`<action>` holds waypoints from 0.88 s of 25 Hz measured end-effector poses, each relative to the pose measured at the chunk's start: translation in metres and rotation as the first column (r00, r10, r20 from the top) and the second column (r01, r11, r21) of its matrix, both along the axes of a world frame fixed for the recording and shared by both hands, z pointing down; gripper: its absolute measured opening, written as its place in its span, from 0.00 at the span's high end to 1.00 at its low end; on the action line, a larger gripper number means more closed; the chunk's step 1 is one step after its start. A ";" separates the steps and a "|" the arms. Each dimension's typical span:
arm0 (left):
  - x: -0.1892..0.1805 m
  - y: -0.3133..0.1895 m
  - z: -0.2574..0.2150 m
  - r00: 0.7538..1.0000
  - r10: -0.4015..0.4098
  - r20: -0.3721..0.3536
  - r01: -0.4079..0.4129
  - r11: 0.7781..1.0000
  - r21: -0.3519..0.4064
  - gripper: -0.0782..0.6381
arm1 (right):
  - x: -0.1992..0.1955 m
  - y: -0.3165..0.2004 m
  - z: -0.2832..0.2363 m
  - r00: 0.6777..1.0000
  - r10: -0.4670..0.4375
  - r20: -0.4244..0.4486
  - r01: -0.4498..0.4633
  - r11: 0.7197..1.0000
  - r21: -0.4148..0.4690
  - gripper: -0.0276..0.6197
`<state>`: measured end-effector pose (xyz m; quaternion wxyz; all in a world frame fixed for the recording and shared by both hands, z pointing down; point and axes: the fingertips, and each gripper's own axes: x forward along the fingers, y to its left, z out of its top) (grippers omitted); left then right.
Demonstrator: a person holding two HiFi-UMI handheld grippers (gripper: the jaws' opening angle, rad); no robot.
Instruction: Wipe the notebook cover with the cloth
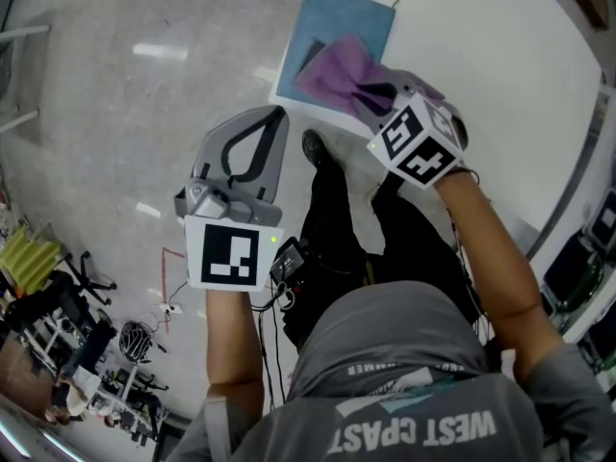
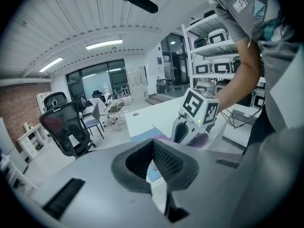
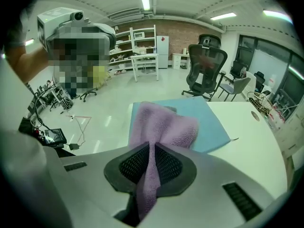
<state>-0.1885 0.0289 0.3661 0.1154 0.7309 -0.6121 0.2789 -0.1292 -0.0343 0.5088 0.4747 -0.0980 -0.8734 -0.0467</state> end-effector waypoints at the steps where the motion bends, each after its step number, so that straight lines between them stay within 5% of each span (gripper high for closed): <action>1: 0.001 0.000 -0.002 1.000 0.001 0.004 -0.001 1.000 0.005 0.89 | 0.002 -0.001 0.000 1.000 0.003 -0.002 -0.003 1.000 0.002 0.87; 14: 0.019 0.011 -0.036 0.999 -0.001 0.045 -0.001 0.999 0.038 0.89 | 0.077 -0.036 0.000 0.985 0.167 -0.030 -0.166 0.985 0.046 0.82; 17: 0.029 0.011 -0.051 0.998 -0.002 0.063 -0.001 0.999 0.053 0.89 | 0.091 -0.039 -0.013 0.979 0.201 0.011 -0.202 0.979 0.011 0.73; 22: 0.048 0.011 -0.080 0.994 -0.006 0.109 -0.003 0.996 0.085 0.89 | 0.109 -0.044 -0.057 0.969 0.222 0.111 -0.224 0.974 0.014 0.72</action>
